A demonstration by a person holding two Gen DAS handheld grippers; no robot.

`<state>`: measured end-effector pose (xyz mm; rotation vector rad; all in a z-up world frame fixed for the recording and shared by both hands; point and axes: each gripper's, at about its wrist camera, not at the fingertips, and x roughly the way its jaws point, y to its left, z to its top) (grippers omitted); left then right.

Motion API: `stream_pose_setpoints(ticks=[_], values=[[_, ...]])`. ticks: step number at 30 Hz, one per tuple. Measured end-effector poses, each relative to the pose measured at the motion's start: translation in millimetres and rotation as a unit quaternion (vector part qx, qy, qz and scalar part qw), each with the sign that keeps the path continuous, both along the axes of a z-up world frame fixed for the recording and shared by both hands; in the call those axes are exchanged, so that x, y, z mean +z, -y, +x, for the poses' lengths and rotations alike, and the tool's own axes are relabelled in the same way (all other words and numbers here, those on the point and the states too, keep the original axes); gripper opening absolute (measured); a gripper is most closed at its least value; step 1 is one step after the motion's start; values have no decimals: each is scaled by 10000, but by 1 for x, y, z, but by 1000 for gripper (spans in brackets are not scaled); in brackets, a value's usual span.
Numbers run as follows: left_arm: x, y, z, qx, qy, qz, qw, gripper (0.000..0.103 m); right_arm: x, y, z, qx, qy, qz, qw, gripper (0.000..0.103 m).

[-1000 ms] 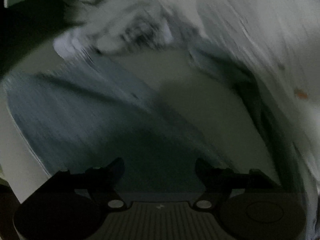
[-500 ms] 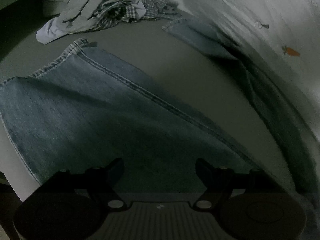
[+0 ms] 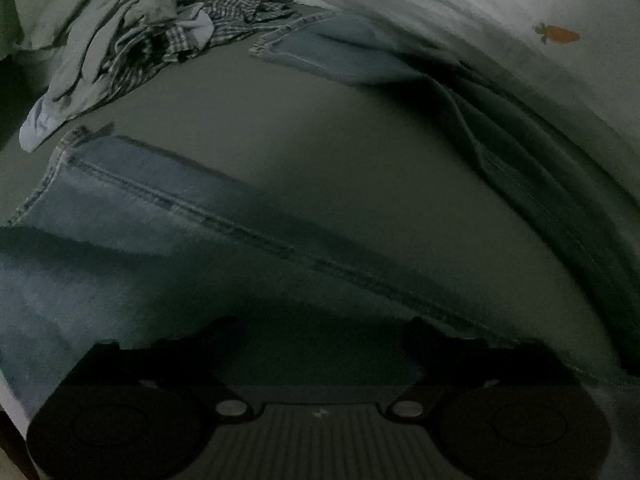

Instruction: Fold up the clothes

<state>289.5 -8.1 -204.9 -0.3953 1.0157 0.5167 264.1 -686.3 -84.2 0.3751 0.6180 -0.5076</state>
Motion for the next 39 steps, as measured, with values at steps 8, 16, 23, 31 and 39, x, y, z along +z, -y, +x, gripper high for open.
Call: stream_pose_setpoints(ticks=[8, 16, 23, 31, 39], values=[[-4, 8, 17, 276, -245, 272, 9989, 103, -52, -6, 108, 920, -411, 396, 9941, 72], [-5, 9, 19, 434, -320, 252, 9982, 103, -70, -6, 124, 834, -494, 105, 9952, 28], [-5, 8, 20, 379, -374, 194, 9984, 103, -69, 5, 145, 138, -835, -985, 9915, 18], [-7, 19, 10, 377, -11, 473, 9982, 103, -53, -37, 118, 110, -782, -842, 9933, 75], [-8, 22, 4, 243, 201, 603, 9977, 103, -67, -158, 82, 1094, -454, -93, 9929, 103]])
